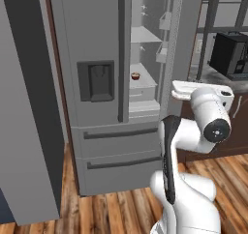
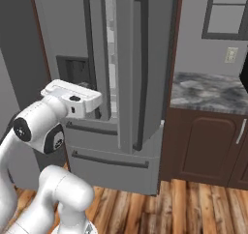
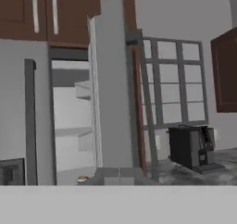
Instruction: Take the cupcakes from the fridge and place them on the empty tray on the dining counter.
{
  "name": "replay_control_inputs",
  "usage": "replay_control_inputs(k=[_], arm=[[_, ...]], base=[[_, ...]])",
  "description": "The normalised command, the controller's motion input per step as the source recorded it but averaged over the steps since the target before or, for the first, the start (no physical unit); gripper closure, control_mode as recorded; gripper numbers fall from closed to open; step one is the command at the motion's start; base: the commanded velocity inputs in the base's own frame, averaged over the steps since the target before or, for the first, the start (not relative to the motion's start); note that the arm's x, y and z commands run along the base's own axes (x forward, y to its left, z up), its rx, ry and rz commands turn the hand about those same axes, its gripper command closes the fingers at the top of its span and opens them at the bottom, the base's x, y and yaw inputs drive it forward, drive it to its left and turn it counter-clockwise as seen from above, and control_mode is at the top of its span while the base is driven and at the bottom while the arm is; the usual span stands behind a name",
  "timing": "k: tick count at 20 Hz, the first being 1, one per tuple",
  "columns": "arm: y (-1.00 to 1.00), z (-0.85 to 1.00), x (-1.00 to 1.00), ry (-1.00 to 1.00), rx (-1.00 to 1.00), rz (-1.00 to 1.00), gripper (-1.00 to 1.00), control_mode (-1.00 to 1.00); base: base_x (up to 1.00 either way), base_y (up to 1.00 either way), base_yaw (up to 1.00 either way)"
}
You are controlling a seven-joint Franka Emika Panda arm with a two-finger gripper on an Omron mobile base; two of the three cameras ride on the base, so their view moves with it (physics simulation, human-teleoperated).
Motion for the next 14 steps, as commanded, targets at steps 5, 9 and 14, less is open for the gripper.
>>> replay_control_inputs(k=[5, 9, 14], arm=[[0.69, -0.24, 0.82, 0.14, -0.05, -0.09, 1.0, -1.0], [0.0, -0.29, 0.88, 0.07, 0.0, -0.05, 1.0, -1.0], [-0.09, -0.25, 0.8, 0.06, 0.0, -0.1, 1.0, -1.0]], base=[[0.0, 0.0, 0.0], [0.0, 0.0, 0.0], [0.0, 0.0, 0.0]])
